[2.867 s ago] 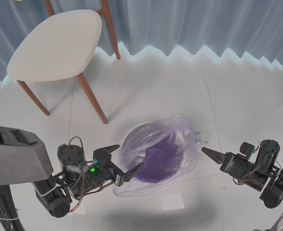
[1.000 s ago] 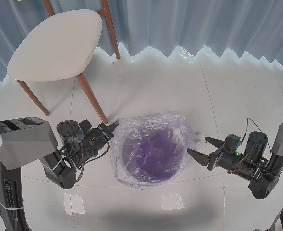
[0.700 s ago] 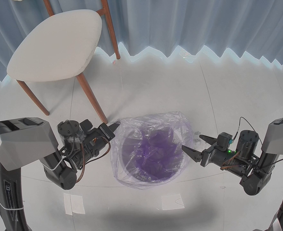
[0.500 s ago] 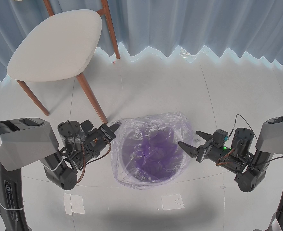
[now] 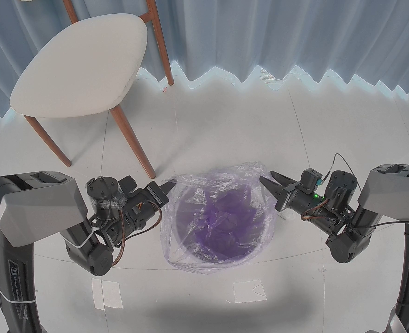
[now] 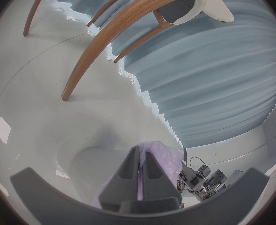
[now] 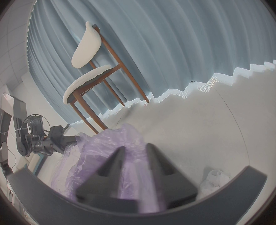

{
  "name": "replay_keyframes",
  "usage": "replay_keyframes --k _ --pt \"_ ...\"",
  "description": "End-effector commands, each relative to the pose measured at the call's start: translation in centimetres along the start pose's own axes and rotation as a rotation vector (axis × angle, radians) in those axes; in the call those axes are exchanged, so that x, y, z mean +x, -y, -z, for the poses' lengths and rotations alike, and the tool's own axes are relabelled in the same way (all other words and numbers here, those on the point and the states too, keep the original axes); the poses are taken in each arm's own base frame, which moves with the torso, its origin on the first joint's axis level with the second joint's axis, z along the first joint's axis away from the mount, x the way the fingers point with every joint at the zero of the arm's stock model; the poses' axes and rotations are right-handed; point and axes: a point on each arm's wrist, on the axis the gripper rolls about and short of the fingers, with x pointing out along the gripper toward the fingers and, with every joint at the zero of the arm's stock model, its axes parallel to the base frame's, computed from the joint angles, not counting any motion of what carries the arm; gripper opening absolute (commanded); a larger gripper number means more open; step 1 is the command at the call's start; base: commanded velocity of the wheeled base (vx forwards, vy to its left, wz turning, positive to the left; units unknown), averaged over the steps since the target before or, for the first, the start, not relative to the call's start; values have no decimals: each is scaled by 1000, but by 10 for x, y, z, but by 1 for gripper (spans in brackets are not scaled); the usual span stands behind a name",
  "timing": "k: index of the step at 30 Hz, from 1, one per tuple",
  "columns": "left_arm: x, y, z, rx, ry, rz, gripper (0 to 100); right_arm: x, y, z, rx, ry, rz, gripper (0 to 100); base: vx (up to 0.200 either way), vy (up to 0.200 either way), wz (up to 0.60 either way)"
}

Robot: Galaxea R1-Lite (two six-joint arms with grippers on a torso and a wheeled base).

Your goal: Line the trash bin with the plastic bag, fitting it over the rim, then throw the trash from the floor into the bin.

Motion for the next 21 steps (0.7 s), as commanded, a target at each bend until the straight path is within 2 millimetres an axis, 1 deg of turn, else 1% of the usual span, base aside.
replay_keyframes --k 1,3,7,9,10,11,12,14,15,17,21 --pt "0 -5 0 -4 -4 -9 0 11 10 4 36 32 6 0 0 0 0" --pt "0 -5 0 -4 -4 -9 0 14 13 7 58 33 9 0 0 0 0" --pt "2 -8 -1 -11 1 -11 0 21 22 9 178 50 18 0 0 0 0" --pt "2 -8 -1 -14 1 -11 0 23 26 4 269 78 25 0 0 0 0" --pt "2 -8 -1 -14 0 -10 0 23 26 3 284 83 26 0 0 0 0" --pt "3 -7 -2 -14 6 -5 0 26 29 -1 367 109 30 0 0 0 0" --pt "5 -7 -3 -14 9 -2 0 27 30 -3 402 122 31 0 0 0 0" --pt "7 -6 -4 -13 16 8 0 30 37 -3 495 145 48 0 0 0 0" --pt "8 -7 -4 -13 17 9 0 31 38 -3 510 148 49 0 0 0 0" --pt "11 -12 -6 -17 26 3 0 33 44 4 568 150 64 0 0 0 0" --pt "17 -23 -2 -46 26 -12 0 36 48 15 593 137 76 0 0 0 0"
